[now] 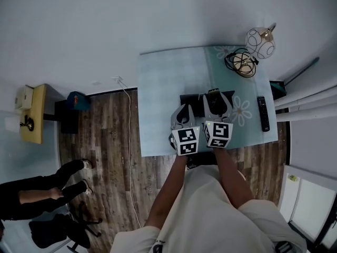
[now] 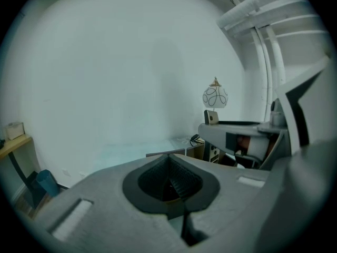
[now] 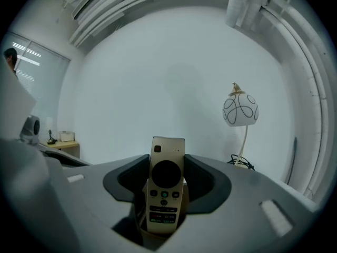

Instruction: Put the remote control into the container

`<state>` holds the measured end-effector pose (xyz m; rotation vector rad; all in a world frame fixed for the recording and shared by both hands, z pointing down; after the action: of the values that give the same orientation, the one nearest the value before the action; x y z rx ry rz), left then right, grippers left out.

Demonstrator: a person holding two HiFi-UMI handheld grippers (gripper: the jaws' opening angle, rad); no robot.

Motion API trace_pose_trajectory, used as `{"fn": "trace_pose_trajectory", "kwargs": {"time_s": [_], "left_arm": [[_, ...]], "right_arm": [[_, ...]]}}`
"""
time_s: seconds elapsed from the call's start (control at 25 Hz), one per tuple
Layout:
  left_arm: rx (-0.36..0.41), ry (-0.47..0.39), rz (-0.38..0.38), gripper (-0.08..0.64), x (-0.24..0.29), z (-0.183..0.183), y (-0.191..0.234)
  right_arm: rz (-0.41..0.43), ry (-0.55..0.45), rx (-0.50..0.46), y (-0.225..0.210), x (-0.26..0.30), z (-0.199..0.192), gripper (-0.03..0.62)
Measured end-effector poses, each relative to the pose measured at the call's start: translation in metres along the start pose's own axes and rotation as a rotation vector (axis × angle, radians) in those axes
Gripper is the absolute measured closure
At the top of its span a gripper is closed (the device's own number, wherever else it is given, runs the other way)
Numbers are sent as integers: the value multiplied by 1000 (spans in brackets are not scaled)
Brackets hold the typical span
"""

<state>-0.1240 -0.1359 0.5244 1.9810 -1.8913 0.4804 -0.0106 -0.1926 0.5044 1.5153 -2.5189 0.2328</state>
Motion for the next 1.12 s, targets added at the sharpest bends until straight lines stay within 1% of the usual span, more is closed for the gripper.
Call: {"fn": "trace_pose_trajectory", "kwargs": {"time_s": [0.16, 0.36, 0.44, 0.64, 0.68, 0.72, 0.76, 0.84, 0.96, 1.12], "left_arm": [[3, 20, -2, 555, 0, -6, -1], [6, 8, 6, 555, 1, -3, 3], [7, 8, 7, 555, 1, -3, 4], [10, 6, 4, 555, 1, -1, 4], [11, 7, 3, 555, 1, -1, 4], [11, 7, 2, 555, 0, -1, 4], [10, 7, 2, 555, -1, -2, 4], [9, 6, 4, 555, -4, -3, 4], [7, 4, 7, 555, -9, -4, 5], [2, 9, 11, 555, -22, -11, 3]], "right_arm": [[-7, 70, 6, -1, 4, -22, 383], [-9, 221, -2, -1, 10, -53, 393], [-6, 259, -6, -1, 11, -60, 393], [13, 285, -32, 3, 15, -58, 391], [20, 290, -27, 3, 15, -59, 378], [30, 293, -18, 4, 15, -59, 323], [42, 294, -8, 5, 14, -59, 293], [62, 291, 5, 6, 10, -58, 258], [76, 278, 7, 4, 1, -56, 258], [71, 257, 17, 1, -18, -51, 263]]}}
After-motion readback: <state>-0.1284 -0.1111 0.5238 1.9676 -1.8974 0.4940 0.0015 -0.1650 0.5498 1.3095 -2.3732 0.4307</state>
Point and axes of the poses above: the fingertips, and each gripper's own axes: x forward along the fingers, y to its left, z out of its top, the point moved 6 cm from there along -x, backward along the fingers, and after that the axes turned 4 degrees about y, right-handed, at the moved point
